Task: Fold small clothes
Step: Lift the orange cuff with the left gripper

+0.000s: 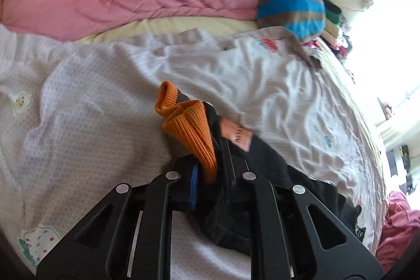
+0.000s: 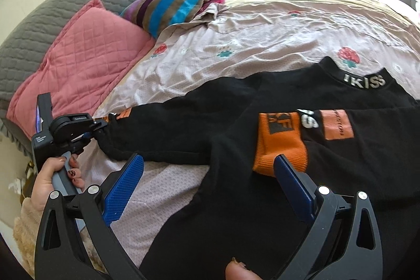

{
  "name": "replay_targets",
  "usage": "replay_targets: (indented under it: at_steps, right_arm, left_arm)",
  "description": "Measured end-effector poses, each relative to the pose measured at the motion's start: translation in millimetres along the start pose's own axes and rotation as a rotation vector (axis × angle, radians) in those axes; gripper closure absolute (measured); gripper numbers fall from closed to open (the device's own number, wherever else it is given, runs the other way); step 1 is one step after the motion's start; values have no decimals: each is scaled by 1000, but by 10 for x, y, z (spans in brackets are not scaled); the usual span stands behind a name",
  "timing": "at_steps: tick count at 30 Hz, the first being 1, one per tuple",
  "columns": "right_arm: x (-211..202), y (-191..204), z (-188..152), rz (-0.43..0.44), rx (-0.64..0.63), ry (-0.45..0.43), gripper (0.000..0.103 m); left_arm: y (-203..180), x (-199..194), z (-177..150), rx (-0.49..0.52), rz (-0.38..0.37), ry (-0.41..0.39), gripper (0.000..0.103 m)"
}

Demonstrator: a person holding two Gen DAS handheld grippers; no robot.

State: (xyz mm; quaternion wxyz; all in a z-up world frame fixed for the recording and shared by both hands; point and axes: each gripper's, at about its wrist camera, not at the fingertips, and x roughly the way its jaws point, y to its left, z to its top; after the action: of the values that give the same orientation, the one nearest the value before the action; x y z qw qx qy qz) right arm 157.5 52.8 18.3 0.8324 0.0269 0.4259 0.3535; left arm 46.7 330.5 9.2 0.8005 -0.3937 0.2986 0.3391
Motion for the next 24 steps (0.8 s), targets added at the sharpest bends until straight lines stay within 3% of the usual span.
replay_targets:
  at_steps: [15,24]
  right_arm:
    - [-373,-339,-151,-53,124,-99,4]
    - [-691,-432,-204,-195,97,-212,4]
  left_arm:
    - [-466,-266,-65,141,-229,0,97]
    - [-845,-384,-292,254,-367,45,97]
